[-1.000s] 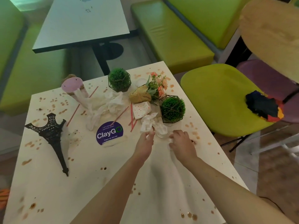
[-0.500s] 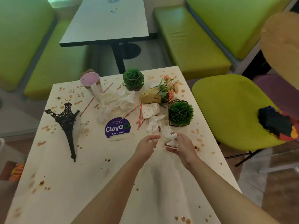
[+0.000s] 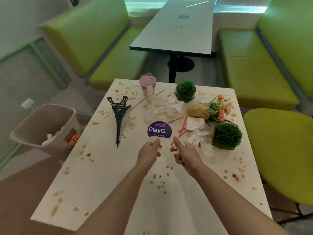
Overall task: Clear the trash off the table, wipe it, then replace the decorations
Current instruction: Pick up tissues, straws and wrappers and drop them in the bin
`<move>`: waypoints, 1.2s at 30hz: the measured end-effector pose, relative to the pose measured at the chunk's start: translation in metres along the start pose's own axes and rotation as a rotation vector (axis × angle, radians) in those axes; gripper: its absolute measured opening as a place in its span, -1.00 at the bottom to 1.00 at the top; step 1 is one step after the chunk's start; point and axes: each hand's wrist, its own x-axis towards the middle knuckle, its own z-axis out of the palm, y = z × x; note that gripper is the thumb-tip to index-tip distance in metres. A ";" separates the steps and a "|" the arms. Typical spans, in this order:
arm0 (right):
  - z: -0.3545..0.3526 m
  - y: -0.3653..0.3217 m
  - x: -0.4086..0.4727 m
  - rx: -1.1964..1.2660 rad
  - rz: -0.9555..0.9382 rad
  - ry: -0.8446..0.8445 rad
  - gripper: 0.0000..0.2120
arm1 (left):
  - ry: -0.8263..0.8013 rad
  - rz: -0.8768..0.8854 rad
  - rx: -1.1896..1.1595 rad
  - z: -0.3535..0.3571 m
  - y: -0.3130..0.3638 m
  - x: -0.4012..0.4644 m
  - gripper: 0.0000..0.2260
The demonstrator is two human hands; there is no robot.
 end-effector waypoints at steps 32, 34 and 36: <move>0.462 -0.022 0.071 -0.959 -0.667 -0.279 -0.60 | 0.664 0.148 0.129 -0.429 -0.061 0.099 -0.78; 0.455 -0.018 0.074 -1.051 -0.637 -0.295 -0.52 | 0.561 0.049 0.248 -0.427 -0.069 0.108 -0.68; 0.443 -0.017 0.072 -0.959 -0.616 -0.280 -0.52 | 0.492 0.035 0.260 -0.421 -0.075 0.113 -0.61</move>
